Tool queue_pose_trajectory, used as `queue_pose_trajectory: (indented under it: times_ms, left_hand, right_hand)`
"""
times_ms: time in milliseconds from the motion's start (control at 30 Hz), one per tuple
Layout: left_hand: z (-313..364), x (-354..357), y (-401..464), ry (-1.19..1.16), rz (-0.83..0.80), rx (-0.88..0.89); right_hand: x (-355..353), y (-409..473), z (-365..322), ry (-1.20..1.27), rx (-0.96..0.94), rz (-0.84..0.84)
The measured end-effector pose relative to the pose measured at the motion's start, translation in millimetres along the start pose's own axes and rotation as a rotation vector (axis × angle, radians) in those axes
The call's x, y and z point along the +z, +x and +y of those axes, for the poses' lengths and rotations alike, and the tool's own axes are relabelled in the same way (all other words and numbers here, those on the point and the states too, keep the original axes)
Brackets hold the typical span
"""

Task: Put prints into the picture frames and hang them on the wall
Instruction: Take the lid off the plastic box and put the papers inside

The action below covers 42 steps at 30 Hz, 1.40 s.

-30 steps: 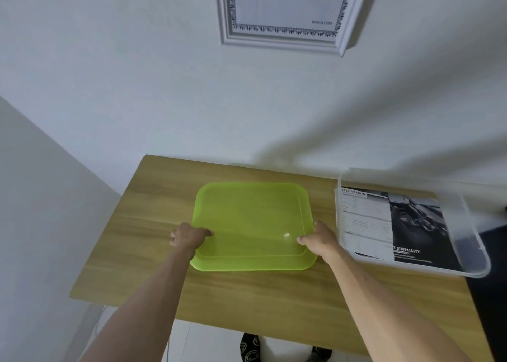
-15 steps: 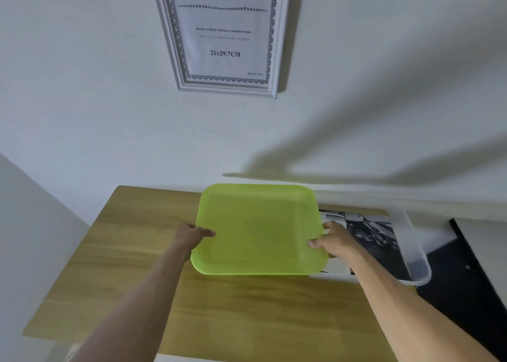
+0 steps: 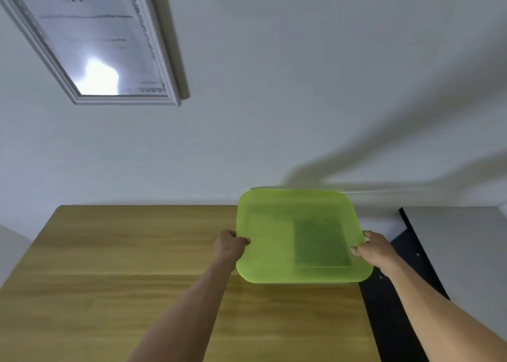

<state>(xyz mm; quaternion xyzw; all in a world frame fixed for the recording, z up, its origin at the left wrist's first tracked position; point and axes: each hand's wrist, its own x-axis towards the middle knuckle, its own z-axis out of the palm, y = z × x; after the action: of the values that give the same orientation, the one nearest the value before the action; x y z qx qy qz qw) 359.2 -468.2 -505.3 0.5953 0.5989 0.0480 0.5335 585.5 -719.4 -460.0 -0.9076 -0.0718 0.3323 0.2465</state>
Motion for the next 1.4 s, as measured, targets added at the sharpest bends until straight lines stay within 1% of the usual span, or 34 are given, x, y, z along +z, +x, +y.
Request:
queue_pose_trajectory:
  times_ms: [133,267,367,433,567,733,767,833,900,967,1033,1100,1300,1367,1400]
  left_hand:
    - [8,14,-7,0.067,0.084,-0.004]
    - [12,19,-6,0.138,0.100,-0.001]
    - [11,22,-5,0.253,0.128,0.018]
    - [12,25,-6,0.318,0.148,0.038]
    - [17,22,-8,0.440,0.145,0.048]
    - [27,14,-5,0.546,0.079,0.030]
    - [29,15,-4,0.589,0.084,0.061]
    - [32,21,-2,0.679,0.105,0.190]
    - [33,31,0,0.743,0.099,0.340]
    - [28,43,4,0.819,0.060,0.430]
    - [16,53,12,0.887,0.018,0.477]
    - [3,60,18,0.899,0.006,0.496]
    - [-20,74,27,0.925,0.167,0.603]
    - [-20,77,30,0.942,0.196,0.612]
    - [-19,77,29,0.948,0.181,0.610]
  right_hand:
    - [-2,9,7,-0.017,-0.013,-0.025]
    - [-1,19,16,-0.047,-0.005,-0.040]
    - [0,23,16,-0.083,-0.016,-0.047]
    - [-1,25,16,-0.115,-0.026,-0.081]
    - [2,55,35,-0.179,-0.035,-0.166]
    - [-3,34,10,-0.411,-0.029,-0.235]
    - [-2,33,5,-0.467,-0.037,-0.228]
    - [2,35,-2,-0.533,-0.100,-0.141]
    - [9,41,-8,-0.571,-0.225,-0.037]
    - [20,51,-10,-0.622,-0.346,-0.016]
    - [32,58,-7,-0.651,-0.425,-0.031]
    - [43,65,0,-0.636,-0.464,-0.017]
    - [67,78,24,-0.584,-0.514,0.211]
    - [70,84,25,-0.599,-0.522,0.249]
    - [71,84,25,-0.595,-0.517,0.245]
